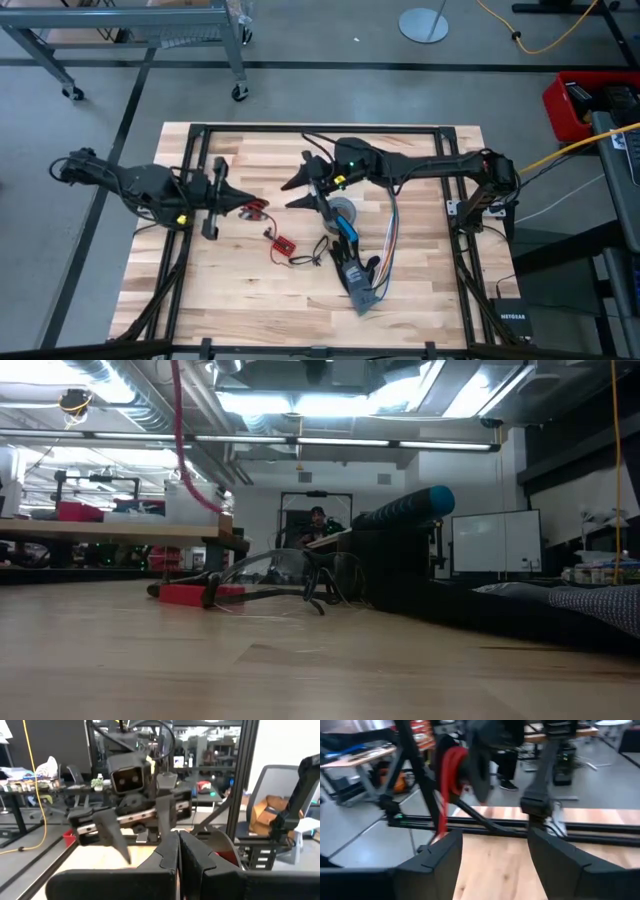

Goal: Coil cords
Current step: Coil the red wire around the spool

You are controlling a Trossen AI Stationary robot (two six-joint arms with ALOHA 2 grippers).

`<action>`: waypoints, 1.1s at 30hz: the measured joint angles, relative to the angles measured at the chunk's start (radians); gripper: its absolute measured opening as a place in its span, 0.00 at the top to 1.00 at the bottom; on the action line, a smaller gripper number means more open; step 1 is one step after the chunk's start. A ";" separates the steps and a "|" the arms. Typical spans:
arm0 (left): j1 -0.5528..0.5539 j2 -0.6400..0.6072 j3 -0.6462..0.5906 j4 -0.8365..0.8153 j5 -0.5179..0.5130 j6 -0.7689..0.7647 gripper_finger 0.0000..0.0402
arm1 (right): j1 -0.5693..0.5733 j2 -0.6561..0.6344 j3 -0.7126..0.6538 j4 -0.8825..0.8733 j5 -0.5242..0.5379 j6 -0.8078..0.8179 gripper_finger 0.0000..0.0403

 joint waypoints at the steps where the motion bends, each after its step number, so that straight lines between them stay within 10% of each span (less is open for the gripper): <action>1: 0.000 0.006 0.000 -0.002 0.000 0.000 1.00 | 0.003 0.001 0.000 0.005 -0.006 0.000 0.45; 13: 0.002 0.101 0.000 0.053 -0.001 0.022 1.00 | 0.061 0.002 0.000 0.049 0.028 -0.011 0.65; 33: 0.003 0.166 0.000 0.174 -0.001 0.063 1.00 | 0.078 0.008 0.000 0.084 0.077 -0.012 0.67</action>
